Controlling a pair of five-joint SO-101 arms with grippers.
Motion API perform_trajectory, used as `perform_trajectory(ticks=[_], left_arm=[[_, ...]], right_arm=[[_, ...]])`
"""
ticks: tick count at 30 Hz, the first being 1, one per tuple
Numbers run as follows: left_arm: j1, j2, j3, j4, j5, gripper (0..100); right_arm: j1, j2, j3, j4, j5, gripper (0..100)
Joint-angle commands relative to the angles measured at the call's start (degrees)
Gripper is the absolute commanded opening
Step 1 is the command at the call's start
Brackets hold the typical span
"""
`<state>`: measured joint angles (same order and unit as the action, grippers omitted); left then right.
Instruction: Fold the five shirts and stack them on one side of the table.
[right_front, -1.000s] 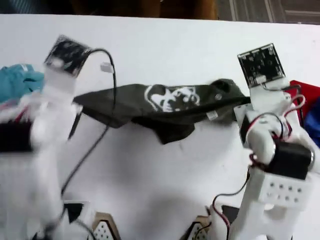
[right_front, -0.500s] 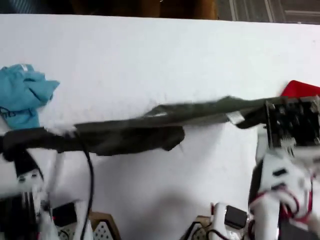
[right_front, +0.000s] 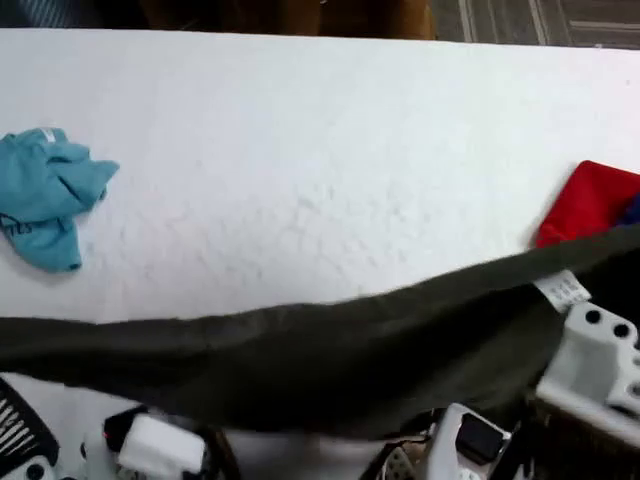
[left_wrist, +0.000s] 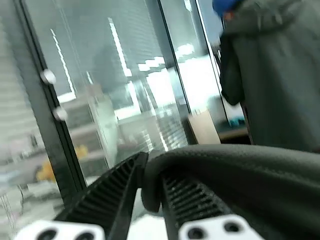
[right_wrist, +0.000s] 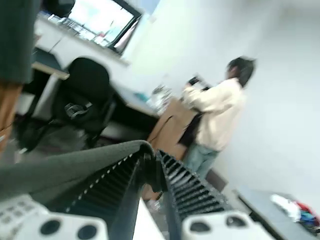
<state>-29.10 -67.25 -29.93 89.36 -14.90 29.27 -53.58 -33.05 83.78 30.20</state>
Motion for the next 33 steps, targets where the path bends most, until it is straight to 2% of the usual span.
perform_trajectory(ticks=[1, 6, 10, 17, 23, 30, 33], left_arm=[[-3.7, 0.3, 0.4, -3.4, 0.6, 3], [-4.7, 7.1, 6.2, -4.2, 4.8, 3], [-4.1, 14.8, 7.7, -4.0, 8.1, 3], [7.6, 27.2, 9.5, -5.2, 8.7, 3], [12.3, 42.0, 10.2, -12.0, 13.0, 3], [17.8, 62.8, 9.9, -25.6, 13.2, 3], [19.0, 72.6, 5.6, -30.2, 13.2, 3]], right_arm=[[1.0, 3.1, -2.8, -1.1, -0.4, 1.8], [0.7, 6.0, 0.7, -2.3, -2.0, 1.8], [-2.8, 9.3, 5.4, -3.4, -3.8, 1.8], [-11.7, 15.7, 13.4, -9.4, -4.5, 1.8], [-16.7, 25.7, 17.1, -17.5, -7.6, 1.8], [-21.9, 45.6, 16.8, -32.1, -7.5, 1.8], [-23.0, 54.2, 14.8, -38.0, -7.5, 1.8]])
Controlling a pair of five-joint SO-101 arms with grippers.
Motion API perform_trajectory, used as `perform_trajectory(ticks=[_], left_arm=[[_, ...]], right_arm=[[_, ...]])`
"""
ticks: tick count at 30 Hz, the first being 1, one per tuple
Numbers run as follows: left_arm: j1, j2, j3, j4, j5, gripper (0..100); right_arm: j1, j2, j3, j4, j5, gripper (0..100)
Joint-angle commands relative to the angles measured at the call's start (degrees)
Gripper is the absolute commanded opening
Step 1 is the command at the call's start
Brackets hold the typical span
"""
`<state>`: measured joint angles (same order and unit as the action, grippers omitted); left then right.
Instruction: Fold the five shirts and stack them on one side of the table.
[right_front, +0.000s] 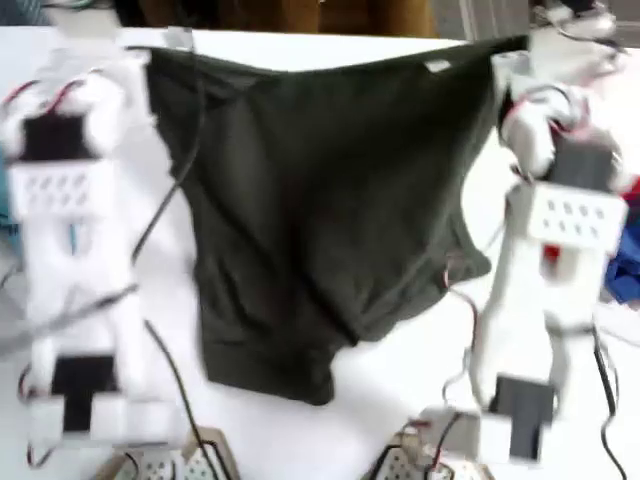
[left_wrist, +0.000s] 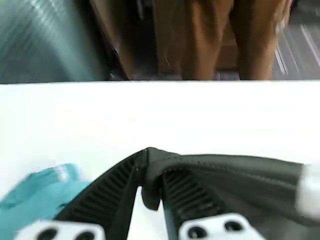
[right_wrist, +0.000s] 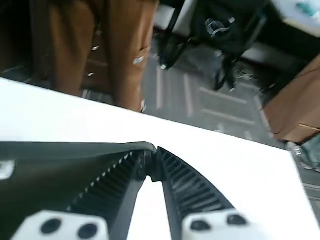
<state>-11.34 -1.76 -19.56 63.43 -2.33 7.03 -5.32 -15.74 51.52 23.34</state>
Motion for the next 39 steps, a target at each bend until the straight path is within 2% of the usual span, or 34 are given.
perform_trajectory(ticks=[1, 5, 9, 13, 15, 18, 22, 28, 31, 35, 39], left_arm=[[1.2, 10.8, -8.1, -4.7, 0.7, 3], [0.8, 26.1, -27.1, -0.7, 3.3, 3], [1.9, 39.0, -48.5, 14.4, 2.6, 3], [3.0, 47.6, -65.9, 31.0, -2.0, 3], [3.8, 49.6, -72.0, 39.2, -4.4, 3], [2.8, 48.1, -70.1, 39.1, -4.7, 3], [3.7, 39.2, -60.1, 39.3, -4.7, 3], [10.2, 15.4, -23.7, 39.2, -5.1, 3], [12.3, 1.8, -4.8, 39.1, -6.3, 3], [15.7, -14.8, 20.2, 38.9, -15.6, 3], [15.6, -30.3, 36.1, 39.0, -17.9, 3]], right_arm=[[-0.7, 8.8, -4.3, -6.9, -0.6, 1.8], [-1.0, 20.7, -14.7, -8.0, -0.6, 1.8], [-2.1, 29.8, -27.0, 0.0, -0.6, 1.8], [-2.8, 34.5, -37.5, 13.2, -0.6, 1.8], [-3.3, 35.2, -41.1, 20.3, -0.7, 1.8], [-3.6, 35.2, -44.5, 29.8, -0.7, 1.8], [-2.4, 35.2, -47.5, 38.5, -0.7, 1.8], [-0.2, 34.8, -48.2, 49.8, -0.8, 1.8], [3.1, 32.0, -46.3, 50.0, -0.8, 1.8], [6.3, 26.9, -39.0, 50.0, -0.6, 1.8], [7.2, 18.9, -24.8, 50.0, -0.6, 1.8]])
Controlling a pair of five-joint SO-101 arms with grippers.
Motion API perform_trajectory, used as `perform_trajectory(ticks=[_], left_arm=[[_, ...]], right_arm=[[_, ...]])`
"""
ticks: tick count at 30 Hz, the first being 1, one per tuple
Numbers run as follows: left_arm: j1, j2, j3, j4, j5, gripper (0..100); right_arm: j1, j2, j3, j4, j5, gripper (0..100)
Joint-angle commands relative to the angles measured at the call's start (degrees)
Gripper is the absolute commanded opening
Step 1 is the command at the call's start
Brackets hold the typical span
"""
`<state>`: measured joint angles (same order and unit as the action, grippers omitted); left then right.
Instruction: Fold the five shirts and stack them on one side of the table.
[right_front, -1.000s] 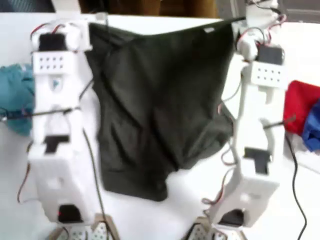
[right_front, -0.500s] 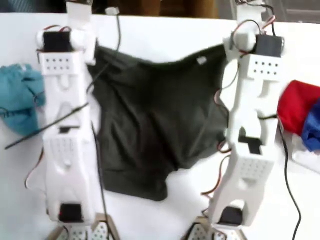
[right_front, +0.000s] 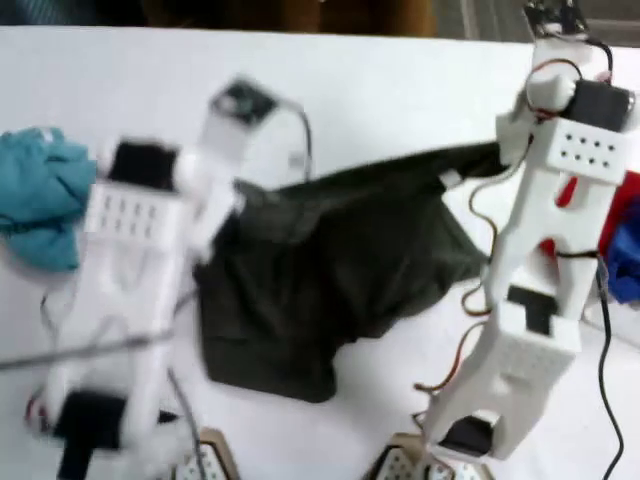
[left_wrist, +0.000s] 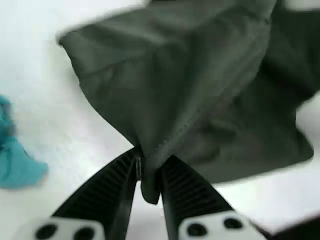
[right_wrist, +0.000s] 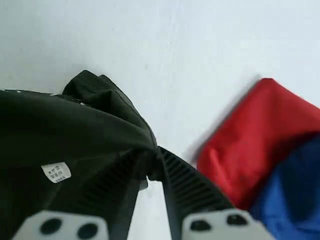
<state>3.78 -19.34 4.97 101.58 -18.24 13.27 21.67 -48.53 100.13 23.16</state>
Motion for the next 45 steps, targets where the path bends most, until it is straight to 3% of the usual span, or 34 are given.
perform_trajectory(ticks=[1, 7, 13, 17, 25, 30, 35, 42, 45], left_arm=[[0.5, -16.3, 14.7, 0.9, -3.1, 3], [0.4, -33.0, 30.9, 0.9, -6.0, 3], [3.3, -35.5, 31.1, 0.9, -11.8, 3], [4.1, -35.5, 31.9, 0.7, -12.1, 3], [12.8, -35.5, 32.2, -0.7, -12.2, 3], [13.4, -35.4, 32.2, -3.7, -12.3, 5], [12.2, -35.4, 31.6, -3.8, -12.0, 22], [4.2, -35.4, 29.7, -6.9, -12.3, 21], [-1.8, -34.9, 26.7, -11.7, -11.6, 21]], right_arm=[[0.8, -10.3, 12.0, 1.4, -0.2, 1.8], [1.0, -23.8, 35.8, -1.6, -0.1, 1.9], [3.9, -31.0, 51.5, -11.1, 1.5, 1.9], [4.4, -31.2, 55.7, -13.9, 3.8, 1.9], [9.8, -31.1, 56.8, -19.4, 4.0, 1.9], [10.0, -31.0, 57.4, -21.0, 4.7, 1.9], [9.9, -31.0, 61.9, -22.5, 8.0, 1.9], [9.9, -31.0, 63.0, -23.0, 8.1, 1.9], [9.9, -31.1, 62.9, -23.4, 9.5, 1.9]])
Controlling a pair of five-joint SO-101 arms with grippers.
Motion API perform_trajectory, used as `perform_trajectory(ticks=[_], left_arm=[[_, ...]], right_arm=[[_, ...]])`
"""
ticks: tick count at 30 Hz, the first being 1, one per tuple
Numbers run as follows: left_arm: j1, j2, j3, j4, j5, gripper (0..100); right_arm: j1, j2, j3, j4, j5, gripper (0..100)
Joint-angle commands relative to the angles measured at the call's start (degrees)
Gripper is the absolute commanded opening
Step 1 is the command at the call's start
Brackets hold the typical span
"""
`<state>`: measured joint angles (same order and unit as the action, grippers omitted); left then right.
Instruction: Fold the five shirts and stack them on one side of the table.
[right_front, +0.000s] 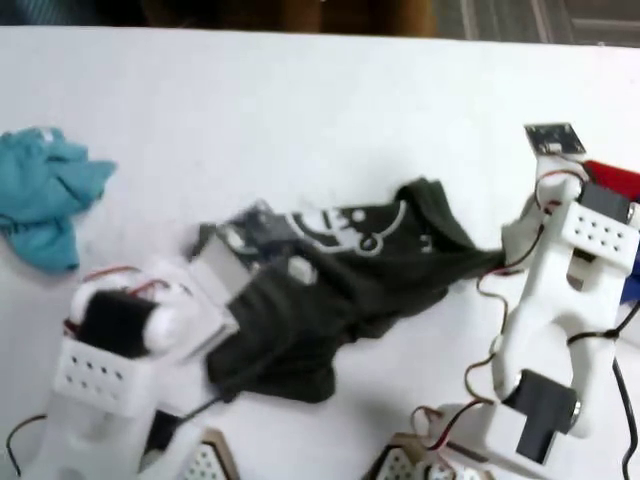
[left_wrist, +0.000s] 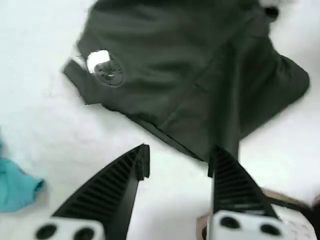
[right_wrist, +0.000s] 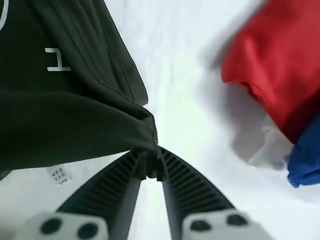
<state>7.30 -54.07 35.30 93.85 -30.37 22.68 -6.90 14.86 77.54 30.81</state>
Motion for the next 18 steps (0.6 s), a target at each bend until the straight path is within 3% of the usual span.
perform_trajectory(ticks=[1, 5, 9, 12, 18], left_arm=[[-7.9, 1.1, -4.5, -6.6, 1.5, 21], [-17.2, 13.0, -9.4, -16.5, 8.2, 21], [-18.1, 33.9, -22.1, -18.3, 17.9, 21], [-16.0, 51.5, -36.2, -14.8, 23.4, 21], [-13.1, 82.3, -71.6, -1.4, 23.4, 21]], right_arm=[[0.4, -2.5, -0.4, -0.5, 3.5, 2.0], [0.2, -2.9, -0.4, 3.0, 8.1, 2.1], [0.2, -2.9, -0.4, 7.2, 10.3, 2.2], [0.3, -2.6, -0.1, 8.5, 10.5, 5.1], [0.5, -3.0, -0.4, 9.3, 13.8, 24.1]])
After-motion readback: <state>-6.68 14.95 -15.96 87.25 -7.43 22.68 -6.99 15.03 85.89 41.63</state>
